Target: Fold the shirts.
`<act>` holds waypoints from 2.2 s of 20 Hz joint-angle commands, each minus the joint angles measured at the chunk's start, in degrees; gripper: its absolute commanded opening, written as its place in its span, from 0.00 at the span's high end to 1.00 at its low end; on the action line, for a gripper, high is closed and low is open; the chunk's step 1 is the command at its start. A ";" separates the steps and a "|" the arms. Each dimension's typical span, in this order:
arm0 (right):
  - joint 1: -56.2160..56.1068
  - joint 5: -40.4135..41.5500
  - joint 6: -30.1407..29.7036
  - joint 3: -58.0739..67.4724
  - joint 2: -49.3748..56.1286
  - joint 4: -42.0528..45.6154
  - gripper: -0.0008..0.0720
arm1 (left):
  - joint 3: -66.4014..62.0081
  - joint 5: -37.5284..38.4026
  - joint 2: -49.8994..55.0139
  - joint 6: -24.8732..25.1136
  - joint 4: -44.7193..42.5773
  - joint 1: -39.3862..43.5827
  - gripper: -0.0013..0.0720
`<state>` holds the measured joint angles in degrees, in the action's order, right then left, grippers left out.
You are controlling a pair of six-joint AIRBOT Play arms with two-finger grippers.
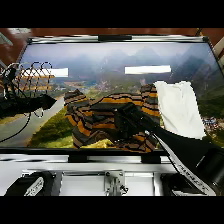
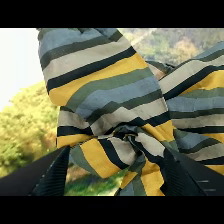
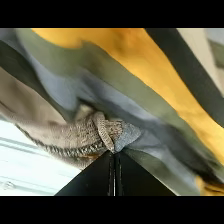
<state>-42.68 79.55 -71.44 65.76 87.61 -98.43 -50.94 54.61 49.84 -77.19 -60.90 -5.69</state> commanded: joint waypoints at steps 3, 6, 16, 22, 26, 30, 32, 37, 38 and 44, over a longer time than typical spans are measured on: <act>0.13 3.82 -1.03 4.87 -5.09 6.93 0.92 | -0.09 0.02 -0.07 -0.68 0.04 0.00 0.07; 0.11 3.39 -0.37 13.60 -11.10 14.10 0.92 | -3.13 4.07 -0.07 -3.21 2.62 0.00 0.07; -4.48 -0.20 6.21 24.02 -23.32 20.37 0.92 | -17.97 12.17 0.00 -4.55 6.97 0.00 0.07; -6.43 -0.31 4.04 24.04 -17.97 21.09 0.92 | -15.13 17.27 1.25 -3.37 6.86 0.39 0.07; -6.43 -0.24 2.75 24.04 -17.44 26.23 0.92 | -2.08 16.55 1.09 -3.87 7.02 3.63 0.07; -6.43 -0.11 2.29 24.04 -17.44 27.52 0.92 | 9.57 2.80 0.57 -6.69 15.02 19.91 0.15; -6.43 0.02 1.31 24.04 -17.44 28.33 0.92 | 11.34 -12.20 1.33 -11.85 14.84 32.85 0.16; -6.43 0.48 -0.85 24.04 -17.44 30.23 0.92 | 11.13 -36.72 8.94 -19.63 14.88 50.51 0.03; -6.43 0.50 -1.20 24.04 -17.44 30.40 0.92 | 10.91 -38.62 11.65 -20.24 14.91 52.54 0.03; -6.43 0.68 -3.30 24.04 -17.44 32.26 0.92 | 3.87 -44.37 23.47 -21.42 14.86 58.64 0.04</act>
<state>-49.04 80.09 -73.52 89.76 70.13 -67.77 -44.27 14.98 68.99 -97.76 -46.00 49.74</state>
